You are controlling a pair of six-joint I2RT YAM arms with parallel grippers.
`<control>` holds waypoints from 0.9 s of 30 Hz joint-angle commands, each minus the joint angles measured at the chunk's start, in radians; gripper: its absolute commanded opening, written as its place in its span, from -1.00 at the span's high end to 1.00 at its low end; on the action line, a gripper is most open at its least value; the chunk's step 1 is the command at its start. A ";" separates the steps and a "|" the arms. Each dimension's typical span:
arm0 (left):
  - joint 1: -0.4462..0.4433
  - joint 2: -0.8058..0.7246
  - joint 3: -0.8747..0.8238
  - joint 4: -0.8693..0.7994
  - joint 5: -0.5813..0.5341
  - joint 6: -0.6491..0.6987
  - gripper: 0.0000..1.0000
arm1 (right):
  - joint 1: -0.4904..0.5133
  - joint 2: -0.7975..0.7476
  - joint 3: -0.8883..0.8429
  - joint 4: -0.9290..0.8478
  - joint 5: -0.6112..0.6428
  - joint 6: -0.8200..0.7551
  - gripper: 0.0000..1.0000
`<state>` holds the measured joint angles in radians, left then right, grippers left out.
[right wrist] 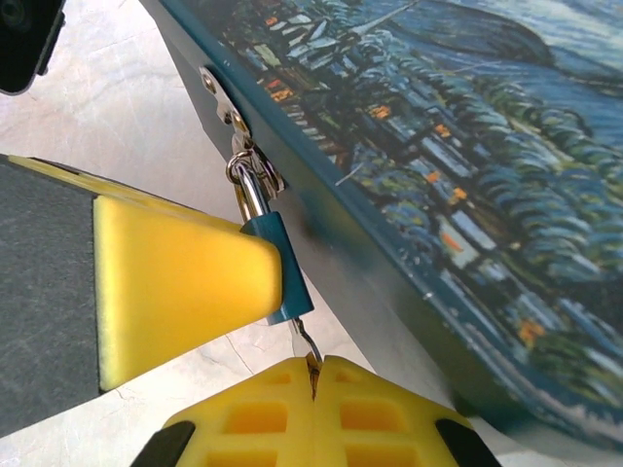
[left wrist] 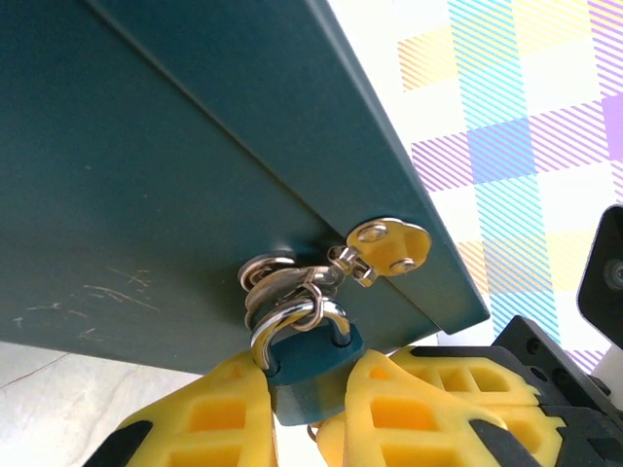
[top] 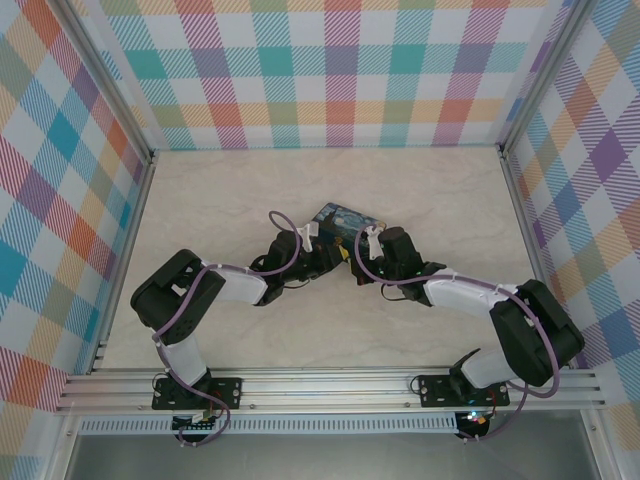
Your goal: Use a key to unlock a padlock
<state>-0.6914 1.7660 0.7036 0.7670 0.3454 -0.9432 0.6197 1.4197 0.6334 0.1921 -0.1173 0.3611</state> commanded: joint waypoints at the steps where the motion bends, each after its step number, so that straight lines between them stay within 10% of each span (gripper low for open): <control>1: -0.034 0.026 0.012 0.000 0.024 -0.007 0.68 | 0.003 -0.014 0.012 0.179 -0.056 0.018 0.88; 13: -0.043 0.038 0.023 -0.001 0.031 -0.011 0.65 | 0.003 -0.002 0.024 0.199 -0.058 0.039 0.88; 27: -0.030 -0.024 -0.023 -0.051 -0.042 -0.014 -0.37 | 0.005 0.011 -0.008 -0.030 -0.060 0.236 0.91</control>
<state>-0.7109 1.7832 0.7063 0.7502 0.3244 -0.9585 0.6167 1.4281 0.6281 0.1585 -0.1516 0.5331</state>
